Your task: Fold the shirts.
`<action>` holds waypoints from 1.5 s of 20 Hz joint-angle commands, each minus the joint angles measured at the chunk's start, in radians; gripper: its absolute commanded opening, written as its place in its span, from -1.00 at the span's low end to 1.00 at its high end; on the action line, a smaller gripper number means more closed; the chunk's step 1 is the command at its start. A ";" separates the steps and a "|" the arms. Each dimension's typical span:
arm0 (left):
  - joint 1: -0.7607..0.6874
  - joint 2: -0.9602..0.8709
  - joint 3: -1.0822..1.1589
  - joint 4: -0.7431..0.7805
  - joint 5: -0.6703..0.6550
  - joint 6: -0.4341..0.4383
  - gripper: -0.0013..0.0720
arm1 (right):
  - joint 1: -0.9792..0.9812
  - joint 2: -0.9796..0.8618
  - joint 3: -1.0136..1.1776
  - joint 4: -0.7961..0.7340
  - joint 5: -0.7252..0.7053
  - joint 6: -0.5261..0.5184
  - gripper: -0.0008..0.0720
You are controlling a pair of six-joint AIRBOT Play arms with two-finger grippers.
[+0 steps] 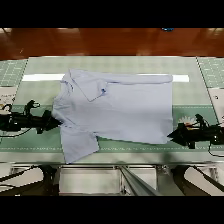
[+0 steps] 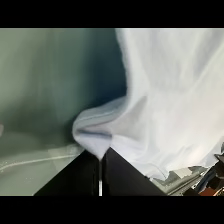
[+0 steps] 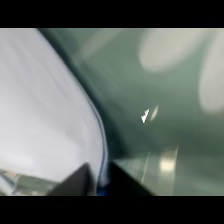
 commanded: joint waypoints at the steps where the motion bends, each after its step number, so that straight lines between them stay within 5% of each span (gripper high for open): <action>1: 0.000 0.001 0.016 -0.010 0.028 0.000 -0.92 | 0.114 -0.031 0.061 0.108 -0.058 -0.059 -0.89; 7: -0.007 0.106 0.263 -0.388 -0.043 0.067 -0.92 | 0.182 0.044 0.505 0.134 0.010 -0.024 -0.90; 11: -0.073 0.230 0.626 -0.417 0.000 0.047 -0.92 | 0.182 0.086 0.998 0.134 -0.044 0.033 -0.90; 16: -0.072 0.378 1.037 -0.267 0.093 -0.034 -0.92 | 0.181 0.159 1.435 0.106 -0.066 0.057 -0.90; 23: 0.063 0.677 1.155 -0.104 0.089 -0.077 -0.92 | 0.181 0.428 1.485 -0.119 -0.036 0.089 -0.90; 25: 0.022 0.753 1.155 -0.025 0.075 -0.082 -0.92 | 0.181 0.496 1.485 -0.180 0.020 0.096 -0.90; 30: -0.279 0.918 1.154 0.431 0.031 -0.260 -0.92 | 0.182 0.611 1.469 -0.288 0.214 0.134 -0.90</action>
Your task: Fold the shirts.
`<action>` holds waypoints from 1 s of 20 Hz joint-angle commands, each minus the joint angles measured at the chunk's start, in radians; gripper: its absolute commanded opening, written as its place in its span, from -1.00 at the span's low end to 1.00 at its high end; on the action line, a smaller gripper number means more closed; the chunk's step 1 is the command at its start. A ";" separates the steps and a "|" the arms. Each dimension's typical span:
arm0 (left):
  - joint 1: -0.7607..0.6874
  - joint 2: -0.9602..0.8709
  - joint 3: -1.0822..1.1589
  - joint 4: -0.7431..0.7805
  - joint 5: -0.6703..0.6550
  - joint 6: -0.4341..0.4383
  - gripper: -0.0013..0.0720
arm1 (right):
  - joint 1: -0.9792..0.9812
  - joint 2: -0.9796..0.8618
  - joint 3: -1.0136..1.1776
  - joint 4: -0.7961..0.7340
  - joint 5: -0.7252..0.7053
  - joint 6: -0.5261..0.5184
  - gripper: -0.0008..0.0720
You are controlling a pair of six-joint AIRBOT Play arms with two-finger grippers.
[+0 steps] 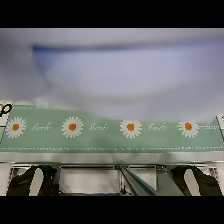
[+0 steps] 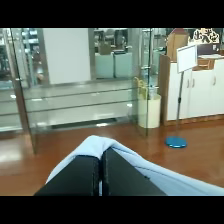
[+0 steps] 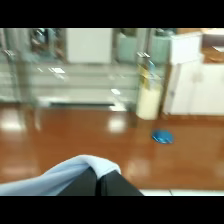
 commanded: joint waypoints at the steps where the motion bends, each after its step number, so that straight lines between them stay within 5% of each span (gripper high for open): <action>1: -0.181 0.109 0.004 0.332 -0.040 -0.140 -0.92 | 0.001 0.086 -0.026 -0.089 0.109 0.047 -0.90; 6: -0.252 0.095 -0.074 0.451 -0.126 -0.224 -0.92 | 0.001 0.117 -0.189 -0.061 0.158 0.063 -0.90; 12: -0.255 -0.140 -0.406 0.275 -0.060 -0.212 -0.92 | 0.002 0.018 -0.661 0.111 -0.008 -0.037 -0.90; 15: -0.255 -0.404 -0.483 0.150 0.032 -0.143 -0.92 | 0.002 -0.212 -0.836 0.207 -0.152 -0.145 -0.90; 20: -0.255 -0.887 -0.396 0.026 0.241 -0.118 -0.92 | 0.075 -0.750 -0.721 0.247 -0.333 -0.235 -0.90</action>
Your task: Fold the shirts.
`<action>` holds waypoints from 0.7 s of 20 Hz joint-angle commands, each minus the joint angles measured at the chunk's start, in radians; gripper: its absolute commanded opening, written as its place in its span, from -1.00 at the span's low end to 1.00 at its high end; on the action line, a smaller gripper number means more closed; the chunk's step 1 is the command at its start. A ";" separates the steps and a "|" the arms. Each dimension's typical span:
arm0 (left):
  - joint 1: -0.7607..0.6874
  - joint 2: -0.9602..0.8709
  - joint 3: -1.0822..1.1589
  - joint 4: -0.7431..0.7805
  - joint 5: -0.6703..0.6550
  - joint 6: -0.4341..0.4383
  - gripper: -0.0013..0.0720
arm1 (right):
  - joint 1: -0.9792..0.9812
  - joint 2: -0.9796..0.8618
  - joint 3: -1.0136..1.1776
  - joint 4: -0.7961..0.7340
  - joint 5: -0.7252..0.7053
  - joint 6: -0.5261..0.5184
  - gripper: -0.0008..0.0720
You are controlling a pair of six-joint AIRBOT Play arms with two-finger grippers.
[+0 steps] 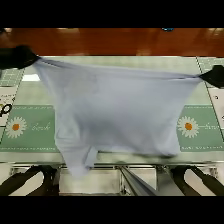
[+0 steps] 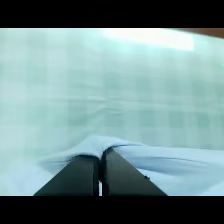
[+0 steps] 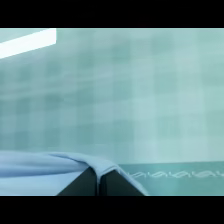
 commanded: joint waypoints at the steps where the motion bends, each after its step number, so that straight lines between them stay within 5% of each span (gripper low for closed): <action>1: -0.004 -0.342 0.089 -0.111 0.119 0.035 -0.92 | 0.062 -0.381 0.112 0.044 -0.121 -0.060 -0.90; 6: -0.004 -0.677 0.371 -0.137 0.002 -0.037 -0.92 | 0.101 -0.724 0.435 0.043 -0.085 0.024 -0.90; 14: 0.057 -0.661 0.404 -0.131 -0.264 0.069 -0.92 | 0.040 -0.716 0.470 -0.024 0.200 0.041 -0.90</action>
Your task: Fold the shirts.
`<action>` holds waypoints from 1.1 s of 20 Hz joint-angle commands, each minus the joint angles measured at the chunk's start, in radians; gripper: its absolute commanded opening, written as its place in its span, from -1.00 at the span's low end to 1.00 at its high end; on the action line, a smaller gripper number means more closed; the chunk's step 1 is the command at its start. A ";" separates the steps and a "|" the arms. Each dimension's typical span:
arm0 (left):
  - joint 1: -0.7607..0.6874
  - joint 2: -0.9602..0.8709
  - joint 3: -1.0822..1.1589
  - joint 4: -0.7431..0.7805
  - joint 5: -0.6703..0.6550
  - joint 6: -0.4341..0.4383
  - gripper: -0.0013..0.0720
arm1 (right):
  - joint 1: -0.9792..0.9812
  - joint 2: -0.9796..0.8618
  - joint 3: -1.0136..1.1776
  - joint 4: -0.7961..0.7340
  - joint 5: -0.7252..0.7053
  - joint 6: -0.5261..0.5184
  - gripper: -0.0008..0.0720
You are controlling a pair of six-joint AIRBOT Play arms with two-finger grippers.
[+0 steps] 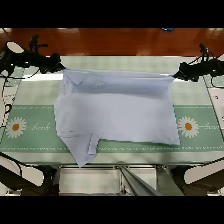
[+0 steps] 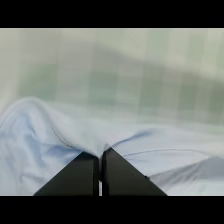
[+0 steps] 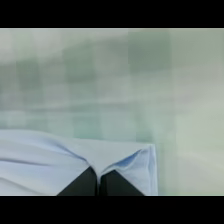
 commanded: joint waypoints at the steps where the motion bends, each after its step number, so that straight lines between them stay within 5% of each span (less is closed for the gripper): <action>1: 0.025 -0.004 0.008 0.009 -0.187 0.074 -0.92 | -0.022 0.003 0.010 -0.076 0.187 0.021 -0.90; 6: 0.025 -0.005 -0.043 0.161 -0.345 0.077 -0.92 | -0.002 0.004 -0.084 -0.112 0.229 0.021 -0.90; 22: 0.025 -0.024 -0.122 0.188 -0.393 0.087 -0.92 | 0.006 -0.008 -0.126 -0.259 0.229 0.056 -0.89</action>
